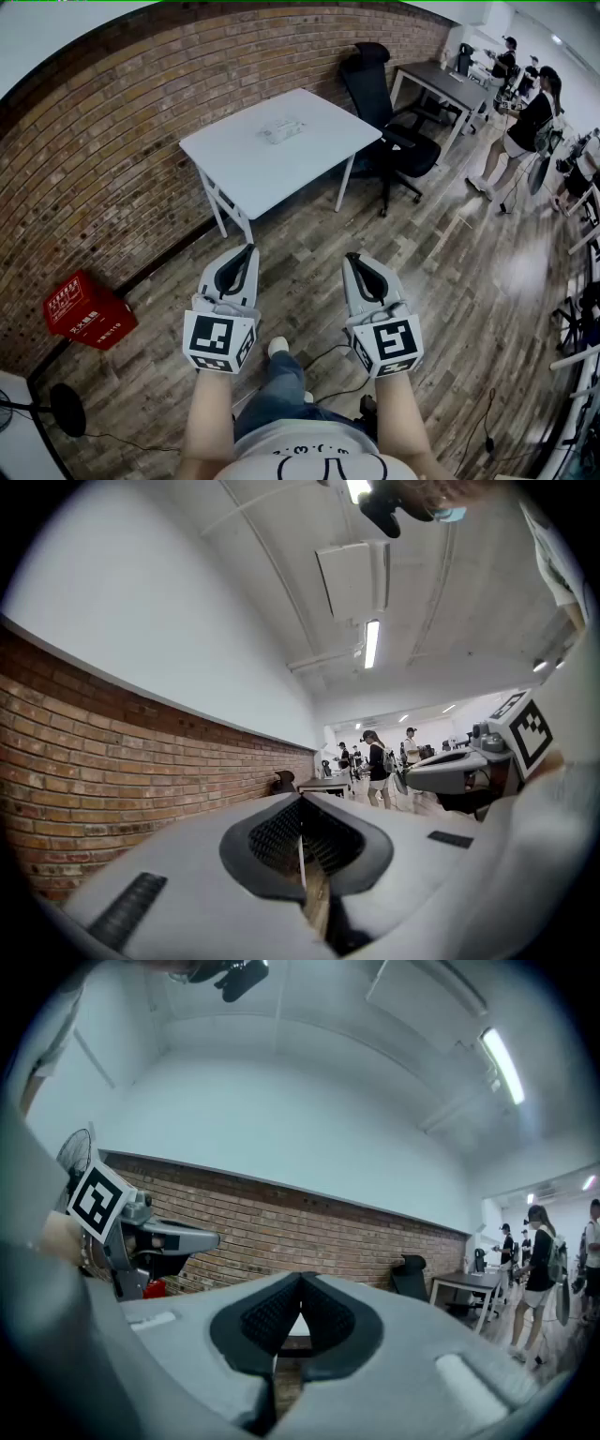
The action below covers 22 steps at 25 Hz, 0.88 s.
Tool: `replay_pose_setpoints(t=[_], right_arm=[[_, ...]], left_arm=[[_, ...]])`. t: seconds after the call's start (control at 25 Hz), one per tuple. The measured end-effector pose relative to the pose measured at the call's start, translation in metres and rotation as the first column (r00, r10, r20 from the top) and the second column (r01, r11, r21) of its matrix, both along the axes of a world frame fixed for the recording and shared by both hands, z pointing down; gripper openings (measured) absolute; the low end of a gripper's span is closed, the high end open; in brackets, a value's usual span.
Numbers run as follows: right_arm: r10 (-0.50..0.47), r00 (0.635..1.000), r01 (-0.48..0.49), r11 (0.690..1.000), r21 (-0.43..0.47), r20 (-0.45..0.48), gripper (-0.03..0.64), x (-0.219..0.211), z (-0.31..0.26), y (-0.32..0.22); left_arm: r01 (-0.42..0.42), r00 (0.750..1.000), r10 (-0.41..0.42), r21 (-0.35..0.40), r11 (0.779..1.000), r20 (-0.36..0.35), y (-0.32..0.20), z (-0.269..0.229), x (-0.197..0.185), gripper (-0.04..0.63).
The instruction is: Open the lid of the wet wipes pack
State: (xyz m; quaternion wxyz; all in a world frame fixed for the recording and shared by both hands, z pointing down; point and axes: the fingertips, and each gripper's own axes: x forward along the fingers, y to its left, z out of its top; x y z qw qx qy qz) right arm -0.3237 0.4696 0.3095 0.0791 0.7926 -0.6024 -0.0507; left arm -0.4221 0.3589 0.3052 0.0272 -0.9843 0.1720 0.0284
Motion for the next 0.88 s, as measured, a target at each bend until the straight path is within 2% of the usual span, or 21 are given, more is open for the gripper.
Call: replay_pose_setpoints(t=[0.2,0.44,0.88], right_arm=[[0.0,1.0,0.0,1.0,0.001,0.015,0.002,0.014,0.001,-0.004],[-0.024,1.0,0.024,1.0,-0.011,0.02,0.002,0.046,0.008,-0.04],[-0.027,0.999,0.027,0.999,-0.022,0.026,0.002,0.152,0.002,-0.178]], left_arm=[[-0.017,1.0,0.017,-0.027,0.999,-0.001,-0.006,0.002,0.015,-0.002],[0.009,1.0,-0.008,-0.032,0.999,0.015,-0.039,0.014,0.053,-0.002],[0.026,0.999,-0.027,-0.07,0.997,-0.02,-0.181,0.01,0.163,-0.002]])
